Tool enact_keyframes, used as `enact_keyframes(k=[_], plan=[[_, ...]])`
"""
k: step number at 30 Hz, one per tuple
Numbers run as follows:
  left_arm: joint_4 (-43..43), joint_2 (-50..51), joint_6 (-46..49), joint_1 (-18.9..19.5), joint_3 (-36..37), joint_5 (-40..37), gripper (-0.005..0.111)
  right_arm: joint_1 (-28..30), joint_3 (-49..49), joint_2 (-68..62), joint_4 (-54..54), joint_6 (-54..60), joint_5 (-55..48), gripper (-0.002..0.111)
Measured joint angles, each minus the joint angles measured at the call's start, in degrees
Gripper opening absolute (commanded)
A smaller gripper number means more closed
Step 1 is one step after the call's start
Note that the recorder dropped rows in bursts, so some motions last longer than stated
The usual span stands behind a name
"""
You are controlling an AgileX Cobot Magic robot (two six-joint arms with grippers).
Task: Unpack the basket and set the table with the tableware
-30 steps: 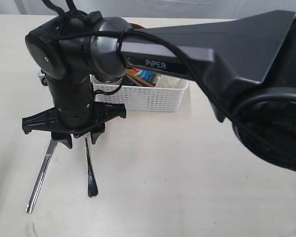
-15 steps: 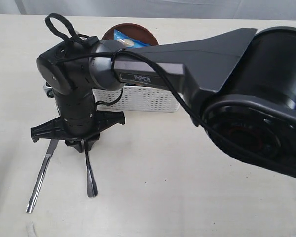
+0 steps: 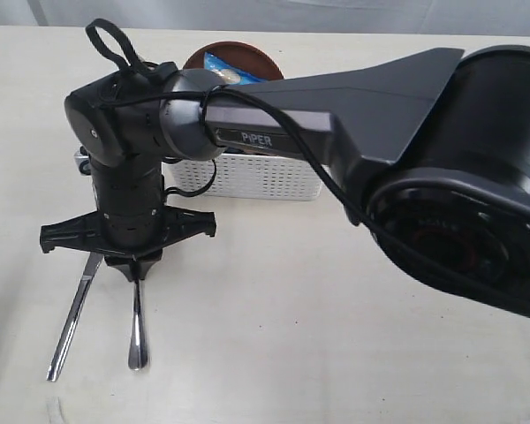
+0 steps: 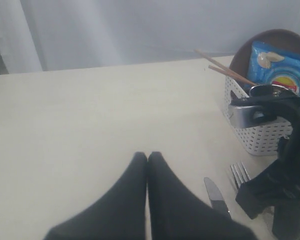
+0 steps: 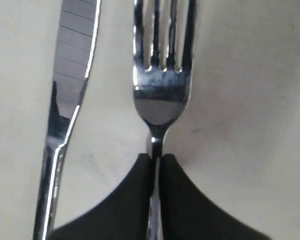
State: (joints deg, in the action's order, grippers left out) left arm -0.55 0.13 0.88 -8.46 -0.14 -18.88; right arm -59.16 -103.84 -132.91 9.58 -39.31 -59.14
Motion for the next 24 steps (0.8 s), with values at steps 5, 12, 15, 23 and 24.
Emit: enact_keyframes(k=[5,12,15,23,24], plan=[[0.0,0.0,0.0,0.0,0.0,0.0,0.000,-1.9,0.0,1.7,1.5,-3.1,1.2,-0.001],[0.0,0.0,0.0,0.0,0.0,0.0,0.000,-3.4,0.0,1.7,2.0,-9.5,1.8,-0.001],[0.0,0.0,0.0,0.0,0.0,0.0,0.000,-3.4,0.0,1.7,2.0,-11.8,3.0,-0.001],[0.0,0.0,0.0,0.0,0.0,0.0,0.000,-3.4,0.0,1.7,-0.8,-15.0,2.4,-0.001],[0.0,0.0,0.0,0.0,0.0,0.0,0.000,-3.4,0.0,1.7,-1.2,-15.0,1.8,-0.001]])
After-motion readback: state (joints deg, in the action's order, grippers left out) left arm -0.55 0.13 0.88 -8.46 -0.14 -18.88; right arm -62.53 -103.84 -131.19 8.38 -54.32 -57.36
